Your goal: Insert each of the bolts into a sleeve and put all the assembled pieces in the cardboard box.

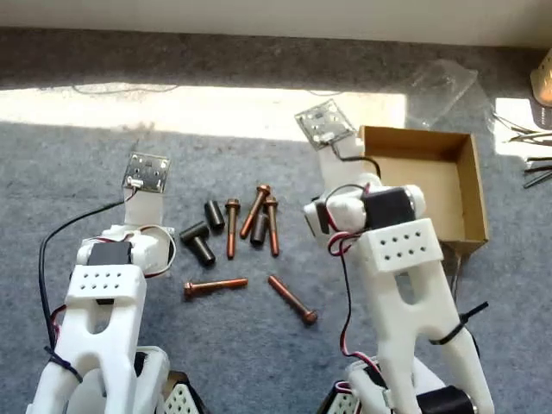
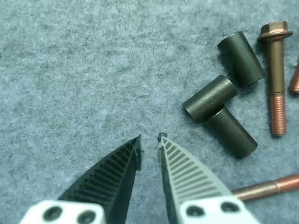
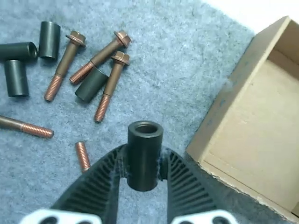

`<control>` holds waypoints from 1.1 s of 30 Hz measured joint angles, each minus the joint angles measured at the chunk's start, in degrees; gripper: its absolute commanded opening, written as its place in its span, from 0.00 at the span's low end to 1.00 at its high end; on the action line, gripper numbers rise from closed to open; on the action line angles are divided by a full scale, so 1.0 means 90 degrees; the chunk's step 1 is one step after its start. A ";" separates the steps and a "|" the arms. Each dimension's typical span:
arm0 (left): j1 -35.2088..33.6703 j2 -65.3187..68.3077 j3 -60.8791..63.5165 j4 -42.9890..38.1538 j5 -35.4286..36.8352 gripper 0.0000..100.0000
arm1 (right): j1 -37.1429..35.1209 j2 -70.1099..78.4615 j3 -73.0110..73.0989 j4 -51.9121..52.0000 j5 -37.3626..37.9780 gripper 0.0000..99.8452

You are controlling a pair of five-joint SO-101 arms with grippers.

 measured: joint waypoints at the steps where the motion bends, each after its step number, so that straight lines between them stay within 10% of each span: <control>1: 0.0000 0.0000 0.0000 0.0000 0.0000 0.07 | 0.0039 -0.0156 0.0127 0.0000 0.0059 0.00; 18: 0.0254 0.0000 -0.0020 0.0020 0.0000 0.07 | 0.0508 -0.3331 0.3976 -0.2305 0.0195 0.00; 33: 0.1963 0.1768 -0.3126 0.2393 0.0020 0.07 | 0.0547 -0.5636 0.5753 -0.2755 -0.0449 0.00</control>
